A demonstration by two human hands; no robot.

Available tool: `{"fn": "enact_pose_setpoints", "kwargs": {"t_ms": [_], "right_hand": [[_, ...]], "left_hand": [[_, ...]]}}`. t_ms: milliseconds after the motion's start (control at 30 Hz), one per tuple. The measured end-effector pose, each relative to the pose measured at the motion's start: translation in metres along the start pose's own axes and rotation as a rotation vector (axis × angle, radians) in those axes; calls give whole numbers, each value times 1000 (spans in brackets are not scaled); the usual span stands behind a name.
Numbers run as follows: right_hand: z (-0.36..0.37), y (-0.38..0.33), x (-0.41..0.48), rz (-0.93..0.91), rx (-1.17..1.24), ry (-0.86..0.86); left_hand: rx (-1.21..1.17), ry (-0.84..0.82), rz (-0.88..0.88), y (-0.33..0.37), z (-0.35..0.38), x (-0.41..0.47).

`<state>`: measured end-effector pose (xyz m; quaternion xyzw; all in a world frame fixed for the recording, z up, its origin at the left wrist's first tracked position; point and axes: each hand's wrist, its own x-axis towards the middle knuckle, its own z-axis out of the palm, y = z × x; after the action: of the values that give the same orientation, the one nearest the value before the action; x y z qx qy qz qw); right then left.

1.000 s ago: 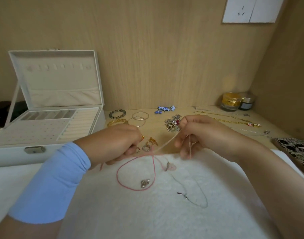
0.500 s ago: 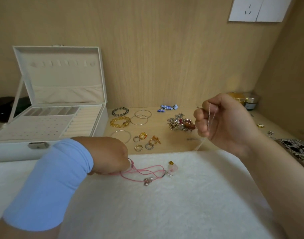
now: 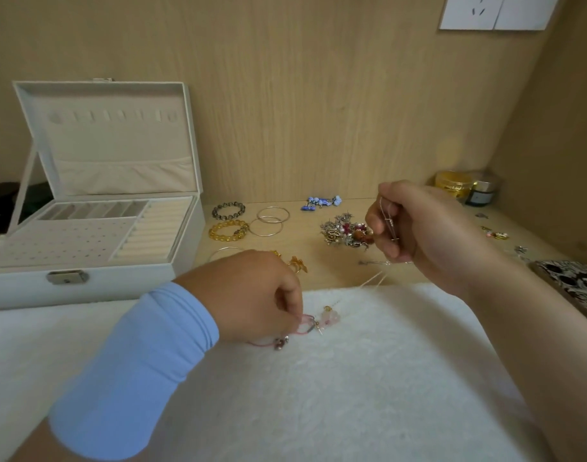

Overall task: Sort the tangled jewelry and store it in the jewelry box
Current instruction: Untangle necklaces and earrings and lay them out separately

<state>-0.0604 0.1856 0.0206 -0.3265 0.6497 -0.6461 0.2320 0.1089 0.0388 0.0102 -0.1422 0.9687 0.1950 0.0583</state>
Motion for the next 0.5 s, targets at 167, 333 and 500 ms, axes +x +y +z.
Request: {"fn": "enact_pose_setpoints", "kwargs": {"t_ms": [167, 333, 500], "right_hand": [[-1, 2, -1, -12, -163, 88], [-2, 9, -1, 92, -461, 35], [-1, 17, -3, 171, -748, -135]], "left_hand": [[-179, 21, 14, -8, -10, -3], [-366, -38, 14, -12, -18, -9], [-403, -62, -75, -18, -21, -11]]}}
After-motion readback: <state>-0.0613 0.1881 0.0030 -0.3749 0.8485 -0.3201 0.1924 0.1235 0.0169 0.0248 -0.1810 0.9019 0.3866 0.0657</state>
